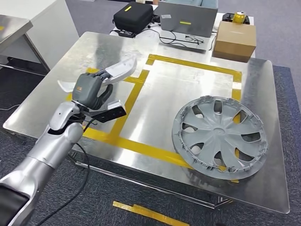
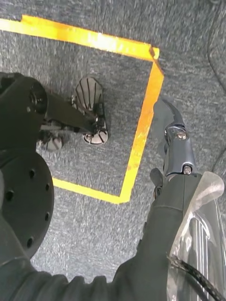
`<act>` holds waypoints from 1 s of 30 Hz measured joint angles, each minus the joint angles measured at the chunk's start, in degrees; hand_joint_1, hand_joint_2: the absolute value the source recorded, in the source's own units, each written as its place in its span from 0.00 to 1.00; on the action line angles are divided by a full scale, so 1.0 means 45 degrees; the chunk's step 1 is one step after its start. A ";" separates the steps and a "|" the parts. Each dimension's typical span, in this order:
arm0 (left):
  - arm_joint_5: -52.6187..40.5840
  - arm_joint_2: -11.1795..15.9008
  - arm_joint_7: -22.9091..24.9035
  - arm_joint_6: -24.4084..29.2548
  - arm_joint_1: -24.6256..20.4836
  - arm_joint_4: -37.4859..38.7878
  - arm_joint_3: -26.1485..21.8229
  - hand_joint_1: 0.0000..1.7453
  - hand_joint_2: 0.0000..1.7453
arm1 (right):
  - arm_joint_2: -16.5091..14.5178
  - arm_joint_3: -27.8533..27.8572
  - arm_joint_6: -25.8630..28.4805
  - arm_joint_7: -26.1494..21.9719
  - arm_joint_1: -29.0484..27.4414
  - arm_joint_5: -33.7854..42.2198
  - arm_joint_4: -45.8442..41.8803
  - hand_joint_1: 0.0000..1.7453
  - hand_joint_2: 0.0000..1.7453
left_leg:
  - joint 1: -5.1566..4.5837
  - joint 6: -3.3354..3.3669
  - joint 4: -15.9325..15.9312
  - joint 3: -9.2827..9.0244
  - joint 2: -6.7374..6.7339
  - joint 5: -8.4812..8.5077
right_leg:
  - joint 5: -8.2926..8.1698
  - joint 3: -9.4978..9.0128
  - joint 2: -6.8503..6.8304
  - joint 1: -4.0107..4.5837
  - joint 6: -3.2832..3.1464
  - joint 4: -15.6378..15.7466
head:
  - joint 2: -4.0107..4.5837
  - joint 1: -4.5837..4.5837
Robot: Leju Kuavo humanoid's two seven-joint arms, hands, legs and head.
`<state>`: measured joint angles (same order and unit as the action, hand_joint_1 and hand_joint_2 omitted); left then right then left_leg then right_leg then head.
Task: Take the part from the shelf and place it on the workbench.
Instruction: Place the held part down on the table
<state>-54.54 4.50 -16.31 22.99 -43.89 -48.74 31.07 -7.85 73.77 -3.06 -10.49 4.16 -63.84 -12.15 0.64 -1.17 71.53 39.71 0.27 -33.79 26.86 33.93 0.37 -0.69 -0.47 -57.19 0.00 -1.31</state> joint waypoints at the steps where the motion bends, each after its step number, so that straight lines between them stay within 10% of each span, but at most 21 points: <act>1: -0.0098 -0.0103 0.0017 -0.0219 -0.0175 0.0373 0.0213 0.00 0.75 | 0.0000 -0.0026 -0.0024 -0.0002 0.0006 -0.0024 0.0000 0.00 0.00 | 0.0000 -0.0008 0.0582 0.0314 0.0000 -0.0104 | 0.0021 -0.0032 0.0009 0.0003 -0.0016 -0.0002 | 0.0000 0.0002; 4: 0.0085 -0.0454 -0.0120 -0.0619 -0.0533 0.1256 0.0672 0.00 0.00 | -0.0002 -0.0098 -0.0088 -0.0004 0.0001 -0.0067 0.0001 0.00 0.00 | -0.0020 0.0111 -0.0399 0.0025 0.0000 0.0948 | 0.0106 -0.0174 0.0075 0.0015 0.0009 -0.0009 | 0.0000 -0.0005; 7: 0.0521 -0.0792 -0.0149 -0.0670 -0.0733 0.1777 0.0873 0.00 0.00 | -0.0025 -0.0169 -0.0098 0.0051 0.0003 -0.0069 0.0025 0.00 0.00 | -0.0117 0.0355 -0.2542 -0.0878 0.0002 0.1867 | 0.0212 -0.0233 0.0100 0.0076 0.0151 -0.0048 | 0.0000 0.0008; 11: 0.1270 -0.1124 0.0068 -0.0519 -0.0593 0.2016 0.0950 0.00 0.00 | -0.0034 -0.0181 -0.0051 0.0204 -0.0006 -0.0028 0.0034 0.00 0.00 | -0.0098 0.0523 -0.2983 -0.1038 0.0009 0.1821 | 0.0344 -0.0099 0.0056 0.0055 0.0416 -0.0134 | 0.0000 0.0021; 17: 0.2349 -0.1235 0.0058 -0.0017 -0.0130 0.2013 0.0783 0.00 0.00 | -0.0036 -0.0184 0.0051 0.0186 -0.0046 0.0035 0.0040 0.00 0.00 | -0.0025 0.0685 -0.3064 -0.1125 -0.0005 0.1834 | 0.1690 0.1782 0.0008 -0.0047 0.0688 -0.3701 | 0.0000 0.0092; 22: 0.4973 -0.1365 -0.0710 0.0510 0.0523 0.1287 -0.0224 0.00 0.00 | -0.0031 -0.0183 0.0224 0.0176 -0.0039 0.0152 0.0041 0.00 0.00 | -0.0040 0.0447 -0.2907 -0.1119 0.0029 0.1710 | 0.0027 0.0318 -0.0042 -0.0134 0.0685 -0.0450 | 0.0000 0.0114; 26: 0.7663 -0.1554 -0.1460 0.0222 0.1411 -0.0164 -0.1414 0.00 0.00 | -0.0044 -0.0177 0.0378 0.0166 -0.0090 0.0269 0.0043 0.00 0.00 | -0.0046 0.0192 -0.2860 -0.1097 0.0022 0.1648 | -0.0003 0.0152 0.0012 -0.0102 0.0380 -0.0198 | 0.0000 0.0123; 30: 1.0043 -0.1673 -0.1905 0.0024 0.2200 -0.1716 -0.2427 0.00 0.00 | -0.0065 -0.0155 0.0588 0.0178 -0.0111 0.0339 0.0039 0.00 0.00 | -0.0017 0.0033 -0.0407 -0.0154 -0.0001 0.0172 | -0.0064 0.0152 0.0002 -0.0109 0.0099 -0.0154 | 0.0000 0.0103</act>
<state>-9.35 -3.03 -24.89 23.10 -33.99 -56.46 20.15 -8.14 73.07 -0.42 -9.69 3.66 -62.32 -11.98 0.57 -1.02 69.70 39.02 0.26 -33.02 26.58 34.62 0.37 -1.17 -0.02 -57.88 0.00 -0.85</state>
